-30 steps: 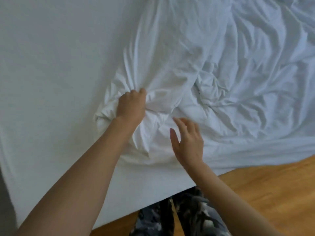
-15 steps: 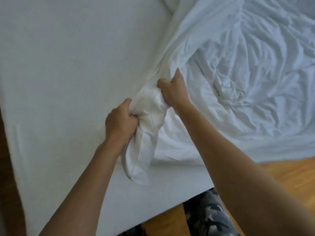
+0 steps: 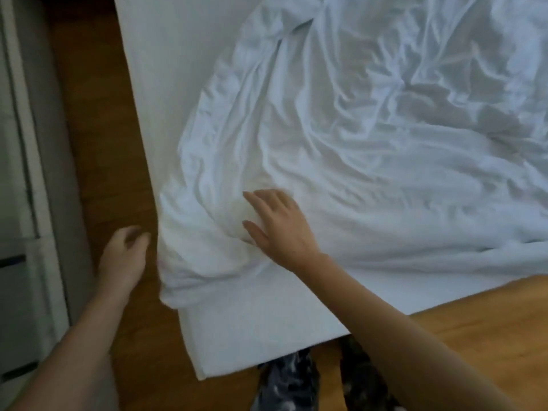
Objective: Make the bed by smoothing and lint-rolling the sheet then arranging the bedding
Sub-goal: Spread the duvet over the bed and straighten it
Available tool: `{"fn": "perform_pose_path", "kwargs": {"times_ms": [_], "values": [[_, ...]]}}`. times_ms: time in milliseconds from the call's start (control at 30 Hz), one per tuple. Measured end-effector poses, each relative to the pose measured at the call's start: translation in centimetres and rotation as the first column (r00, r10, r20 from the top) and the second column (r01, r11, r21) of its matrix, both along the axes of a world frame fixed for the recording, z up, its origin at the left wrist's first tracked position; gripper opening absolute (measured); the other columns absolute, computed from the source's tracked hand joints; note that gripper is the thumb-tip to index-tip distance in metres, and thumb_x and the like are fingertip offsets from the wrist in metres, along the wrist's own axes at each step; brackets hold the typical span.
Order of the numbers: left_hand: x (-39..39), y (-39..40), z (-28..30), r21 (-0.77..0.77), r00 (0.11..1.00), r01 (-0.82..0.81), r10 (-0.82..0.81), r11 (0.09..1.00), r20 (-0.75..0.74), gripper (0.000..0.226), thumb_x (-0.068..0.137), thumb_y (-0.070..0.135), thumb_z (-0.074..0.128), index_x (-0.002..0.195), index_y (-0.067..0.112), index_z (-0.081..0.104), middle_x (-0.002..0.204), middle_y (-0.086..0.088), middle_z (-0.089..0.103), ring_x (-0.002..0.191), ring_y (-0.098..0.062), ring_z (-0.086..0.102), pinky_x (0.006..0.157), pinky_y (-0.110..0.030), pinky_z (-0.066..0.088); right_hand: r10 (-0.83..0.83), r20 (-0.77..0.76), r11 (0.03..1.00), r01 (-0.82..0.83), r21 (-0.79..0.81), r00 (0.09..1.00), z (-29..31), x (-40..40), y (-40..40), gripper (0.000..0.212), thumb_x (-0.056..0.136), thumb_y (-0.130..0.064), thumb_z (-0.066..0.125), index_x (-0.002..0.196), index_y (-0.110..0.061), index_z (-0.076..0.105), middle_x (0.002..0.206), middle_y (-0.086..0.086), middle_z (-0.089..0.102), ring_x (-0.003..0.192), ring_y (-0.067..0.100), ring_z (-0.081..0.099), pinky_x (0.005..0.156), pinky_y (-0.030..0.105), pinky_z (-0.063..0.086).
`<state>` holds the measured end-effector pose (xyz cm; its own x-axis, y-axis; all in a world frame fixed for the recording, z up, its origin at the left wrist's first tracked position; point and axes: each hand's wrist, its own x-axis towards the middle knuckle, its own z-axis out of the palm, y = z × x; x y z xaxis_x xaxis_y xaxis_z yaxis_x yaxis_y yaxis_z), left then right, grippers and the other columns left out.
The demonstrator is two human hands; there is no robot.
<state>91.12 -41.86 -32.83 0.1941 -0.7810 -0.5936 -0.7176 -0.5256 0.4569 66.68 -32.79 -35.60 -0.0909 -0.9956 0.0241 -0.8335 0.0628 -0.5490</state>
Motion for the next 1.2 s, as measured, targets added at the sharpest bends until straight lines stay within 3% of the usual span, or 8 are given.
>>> {"fn": "perform_pose_path", "kwargs": {"times_ms": [167,300,500,633,767,833,1000,1200], "values": [[-6.7,1.4,-1.6,-0.091,0.994,0.089,-0.094,0.992,-0.052,0.054,0.102,0.043,0.036,0.153,0.026,0.023,0.151,-0.007,0.040,0.136,-0.031,0.040,0.110,-0.042,0.031,0.019,-0.430,0.996,0.022,0.091,0.902,-4.8,-8.4,10.6,0.084,0.079,-0.065,0.055,0.142,-0.011,0.037,0.142,0.024,0.043,0.133,0.041,0.038,0.108,0.058,0.028],[-7.9,3.9,-1.8,-0.434,0.994,-0.104,0.100,0.895,-0.031,0.050,0.098,0.047,0.036,0.131,0.014,0.053,0.122,-0.005,0.062,0.111,-0.023,0.056,0.080,-0.021,0.034,0.060,-0.515,0.988,0.023,0.154,0.855,-6.1,-10.9,11.4,0.080,0.077,-0.062,0.052,0.136,-0.009,0.041,0.128,0.026,0.052,0.118,0.043,0.049,0.100,0.055,0.035],[-7.6,8.9,-3.2,-0.180,0.978,0.185,-0.164,0.966,0.130,0.064,0.083,0.057,0.064,0.120,0.008,0.046,0.088,-0.005,0.061,0.077,-0.029,0.059,0.067,-0.035,0.049,0.010,-0.378,0.977,0.072,0.201,0.926,-5.0,-12.1,7.2,0.041,0.073,-0.039,0.051,0.100,-0.012,0.066,0.085,0.015,0.067,0.067,0.037,0.065,0.060,0.038,0.051],[-5.8,8.9,-2.3,-0.217,0.987,0.158,-0.155,0.963,0.034,0.036,0.089,0.041,0.065,0.104,0.011,0.053,0.079,0.000,0.056,0.076,-0.027,0.056,0.065,-0.031,0.042,0.159,-0.303,0.899,-0.010,0.439,0.940,-3.0,-12.3,7.8,0.048,0.084,-0.056,0.041,0.102,-0.016,0.060,0.095,0.009,0.068,0.086,0.035,0.064,0.066,0.034,0.034],[1.0,11.0,-0.9,-0.156,0.964,0.258,-0.244,0.953,0.103,0.046,0.092,0.048,0.056,0.112,0.006,0.060,0.094,-0.018,0.066,0.078,-0.034,0.058,0.070,-0.037,0.045,0.300,-0.150,0.759,-0.141,0.636,0.942,0.5,-10.0,10.5,0.055,0.087,-0.073,0.036,0.092,-0.022,0.057,0.075,0.001,0.061,0.072,0.023,0.058,0.064,0.031,0.035],[4.5,13.7,-0.1,-0.050,0.941,0.295,-0.281,0.954,0.188,0.063,0.087,0.064,0.047,0.112,0.008,0.061,0.086,-0.016,0.064,0.073,-0.033,0.055,0.071,-0.039,0.043,0.372,-0.092,0.684,-0.206,0.700,0.924,2.2,-8.4,13.9,0.067,0.080,-0.081,0.025,0.094,-0.025,0.059,0.074,-0.003,0.058,0.073,0.019,0.057,0.065,0.028,0.035],[11.6,19.9,-0.5,0.298,0.921,0.187,-0.273,0.936,0.277,0.046,0.095,0.033,0.058,0.122,-0.003,0.058,0.103,-0.026,0.065,0.094,-0.043,0.061,0.078,-0.044,0.046,0.358,0.056,0.550,-0.259,0.794,0.932,3.2,-2.7,20.0,0.074,0.079,-0.084,0.024,0.110,-0.026,0.059,0.105,0.004,0.065,0.101,0.026,0.059,0.072,0.035,0.038],[9.2,20.4,-4.9,0.223,0.881,0.172,-0.251,0.960,0.402,0.041,0.090,0.029,0.063,0.114,-0.002,0.051,0.107,-0.029,0.059,0.098,-0.045,0.059,0.083,-0.050,0.050,0.329,0.049,0.659,-0.266,0.704,0.943,-2.1,1.6,22.2,0.077,0.084,-0.068,0.011,0.119,-0.012,0.050,0.120,0.012,0.053,0.111,0.032,0.048,0.100,0.040,0.035]]}}
